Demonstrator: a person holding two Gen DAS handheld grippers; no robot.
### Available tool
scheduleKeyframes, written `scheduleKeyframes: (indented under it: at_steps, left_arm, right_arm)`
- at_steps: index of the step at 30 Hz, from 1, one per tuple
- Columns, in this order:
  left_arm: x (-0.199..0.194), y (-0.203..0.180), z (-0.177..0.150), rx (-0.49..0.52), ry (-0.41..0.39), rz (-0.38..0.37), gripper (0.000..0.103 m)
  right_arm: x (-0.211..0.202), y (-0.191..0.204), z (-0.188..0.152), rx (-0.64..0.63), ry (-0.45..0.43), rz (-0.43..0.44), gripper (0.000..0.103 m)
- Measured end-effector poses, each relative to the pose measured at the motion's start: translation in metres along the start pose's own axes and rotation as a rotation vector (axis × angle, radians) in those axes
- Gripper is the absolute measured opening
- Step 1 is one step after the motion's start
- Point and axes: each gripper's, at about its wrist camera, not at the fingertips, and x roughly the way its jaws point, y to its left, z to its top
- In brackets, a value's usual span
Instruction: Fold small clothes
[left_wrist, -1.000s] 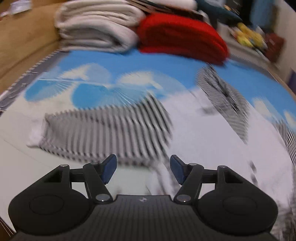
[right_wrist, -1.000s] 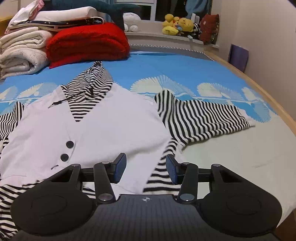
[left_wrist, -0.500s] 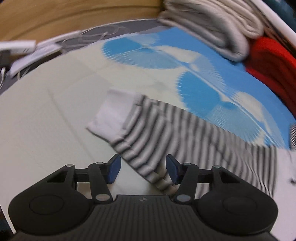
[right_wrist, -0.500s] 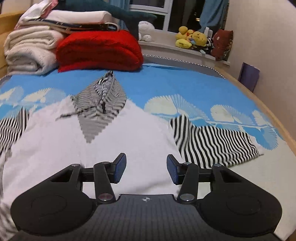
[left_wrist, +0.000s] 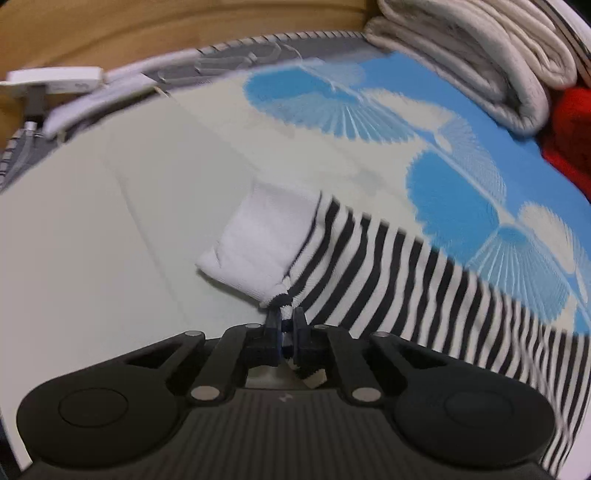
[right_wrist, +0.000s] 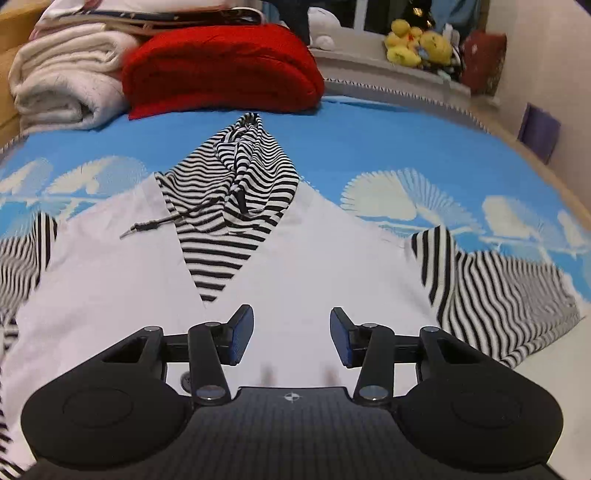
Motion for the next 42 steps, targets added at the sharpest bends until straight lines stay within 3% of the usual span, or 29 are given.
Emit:
scheduleKeyframes:
  at_steps: [2, 4, 6, 8, 10, 13, 14, 15, 16, 18, 22, 25, 27, 29, 31, 34, 39, 42]
  left_arm:
    - [-0.031, -0.019, 0.005, 0.014, -0.08, -0.035, 0.004]
    - [-0.075, -0.05, 0.003, 0.076, -0.177, -0.145, 0.004]
    - [-0.125, -0.09, -0.013, 0.165, -0.239, -0.31, 0.004]
    - [-0.17, -0.132, -0.042, 0.261, -0.244, -0.499, 0.004]
    - [-0.203, -0.167, -0.074, 0.337, -0.199, -0.679, 0.004]
    - [-0.239, -0.22, -0.131, 0.461, 0.002, -0.993, 0.005]
    - [-0.244, -0.235, -0.148, 0.516, 0.084, -1.076, 0.008]
    - [-0.247, -0.245, -0.159, 0.562, 0.124, -1.113, 0.009]
    - [-0.25, -0.253, -0.168, 0.602, 0.121, -1.107, 0.014]
    - [-0.246, -0.257, -0.17, 0.618, 0.051, -1.016, 0.027]
    - [-0.204, -0.248, -0.14, 0.533, 0.041, -0.806, 0.028]
    - [-0.169, -0.234, -0.116, 0.451, 0.099, -0.645, 0.028]
    - [-0.146, -0.224, -0.098, 0.394, 0.139, -0.585, 0.028]
    - [-0.132, -0.213, -0.083, 0.351, 0.161, -0.555, 0.028]
    - [-0.131, -0.207, -0.075, 0.33, 0.16, -0.54, 0.028]
    - [-0.138, -0.206, -0.072, 0.326, 0.148, -0.545, 0.028]
    - [-0.142, -0.213, -0.076, 0.339, 0.144, -0.552, 0.028]
    - [-0.14, -0.213, -0.077, 0.34, 0.147, -0.55, 0.028]
  right_arm:
    - [-0.002, -0.006, 0.002, 0.019, -0.03, 0.026, 0.045]
    - [0.001, -0.011, 0.003, 0.032, -0.011, 0.009, 0.041]
    - [0.003, -0.02, 0.006, 0.076, -0.012, 0.03, 0.037]
    - [0.006, -0.031, 0.008, 0.123, -0.006, 0.034, 0.033]
    - [0.008, -0.042, 0.009, 0.171, 0.001, 0.029, 0.03]
    - [0.012, -0.056, 0.009, 0.243, 0.015, 0.033, 0.03]
    - [0.014, -0.06, 0.008, 0.266, 0.019, 0.035, 0.03]
    - [0.015, -0.065, 0.008, 0.297, 0.025, 0.039, 0.03]
    - [0.017, -0.07, 0.007, 0.33, 0.031, 0.043, 0.03]
    - [0.023, -0.079, 0.006, 0.385, 0.056, 0.038, 0.031]
    - [0.041, -0.093, -0.005, 0.483, 0.149, 0.052, 0.035]
    - [0.053, -0.096, -0.012, 0.507, 0.211, 0.001, 0.037]
    - [0.058, -0.101, -0.017, 0.542, 0.234, -0.019, 0.039]
    - [0.051, -0.111, -0.018, 0.632, 0.203, -0.026, 0.039]
    - [0.037, -0.122, -0.015, 0.711, 0.118, -0.016, 0.041]
    - [0.023, -0.128, -0.011, 0.744, 0.027, -0.034, 0.052]
    - [0.038, -0.124, -0.026, 0.816, 0.151, 0.057, 0.055]
    - [0.038, -0.121, -0.028, 0.847, 0.161, 0.093, 0.055]
